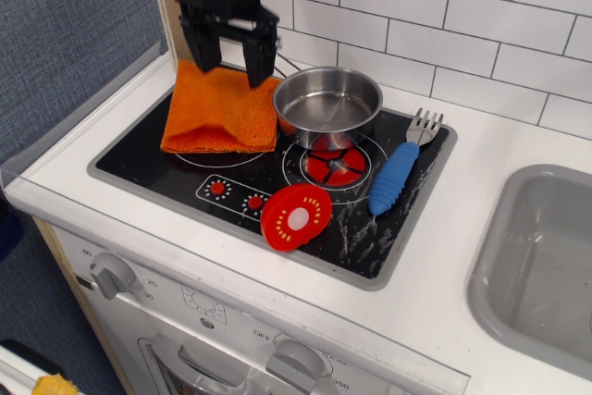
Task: Move the napkin to the left of the pot and move the tomato towards it.
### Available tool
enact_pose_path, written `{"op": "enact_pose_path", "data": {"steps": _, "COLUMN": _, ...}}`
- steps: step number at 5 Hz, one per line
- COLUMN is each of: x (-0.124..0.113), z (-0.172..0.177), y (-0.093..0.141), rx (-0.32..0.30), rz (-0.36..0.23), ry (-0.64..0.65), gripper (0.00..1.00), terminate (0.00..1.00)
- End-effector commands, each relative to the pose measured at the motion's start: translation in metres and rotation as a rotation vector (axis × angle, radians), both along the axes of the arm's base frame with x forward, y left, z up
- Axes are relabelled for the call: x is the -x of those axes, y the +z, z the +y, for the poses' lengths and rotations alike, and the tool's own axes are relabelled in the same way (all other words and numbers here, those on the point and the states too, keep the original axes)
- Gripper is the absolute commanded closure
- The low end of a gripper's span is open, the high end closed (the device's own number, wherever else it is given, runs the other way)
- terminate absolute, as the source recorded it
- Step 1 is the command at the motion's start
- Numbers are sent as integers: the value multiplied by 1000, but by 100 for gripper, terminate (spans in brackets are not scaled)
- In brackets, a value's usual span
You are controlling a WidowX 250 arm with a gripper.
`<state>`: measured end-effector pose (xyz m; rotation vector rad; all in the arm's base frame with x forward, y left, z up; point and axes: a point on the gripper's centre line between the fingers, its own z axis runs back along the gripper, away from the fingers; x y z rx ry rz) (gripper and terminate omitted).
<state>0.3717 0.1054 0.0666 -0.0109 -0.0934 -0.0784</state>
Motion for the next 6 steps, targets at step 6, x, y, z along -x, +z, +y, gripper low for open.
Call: {"op": "enact_pose_path", "data": {"steps": 6, "x": 93, "z": -104, "y": 11, "rx": 26, "rz": 37, "ry": -156, "gripper": 0, "terminate": 0}}
